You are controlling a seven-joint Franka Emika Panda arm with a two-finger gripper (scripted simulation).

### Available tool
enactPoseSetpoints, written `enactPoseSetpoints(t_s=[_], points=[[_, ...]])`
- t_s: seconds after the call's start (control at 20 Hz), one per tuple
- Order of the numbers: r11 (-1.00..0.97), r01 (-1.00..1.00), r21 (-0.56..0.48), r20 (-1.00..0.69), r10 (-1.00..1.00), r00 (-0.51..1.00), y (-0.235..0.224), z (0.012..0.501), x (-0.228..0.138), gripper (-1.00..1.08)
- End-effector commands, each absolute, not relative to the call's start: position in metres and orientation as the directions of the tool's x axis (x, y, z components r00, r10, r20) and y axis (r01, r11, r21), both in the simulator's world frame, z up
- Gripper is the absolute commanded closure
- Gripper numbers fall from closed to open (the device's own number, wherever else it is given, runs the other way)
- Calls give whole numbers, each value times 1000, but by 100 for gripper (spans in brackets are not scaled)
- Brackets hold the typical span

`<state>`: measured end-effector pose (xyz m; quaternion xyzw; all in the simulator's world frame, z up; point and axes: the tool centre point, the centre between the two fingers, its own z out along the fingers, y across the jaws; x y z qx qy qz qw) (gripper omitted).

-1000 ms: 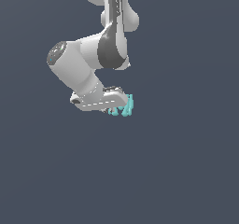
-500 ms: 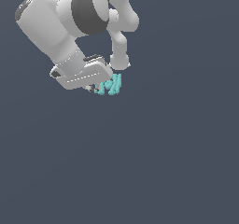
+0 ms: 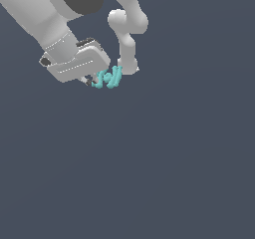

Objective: Pick up the object and move it to a goal position.

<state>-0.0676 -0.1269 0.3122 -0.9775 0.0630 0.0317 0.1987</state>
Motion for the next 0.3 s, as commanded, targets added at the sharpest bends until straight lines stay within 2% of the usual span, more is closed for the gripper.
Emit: enactPoseSetpoints(t_s=[0.0,0.25], points=[[-913,-135,-385,-88,-109,990,-129,315,-69,108],[-913,-135,-385,-88,-109,990,-128,313,-67,108]])
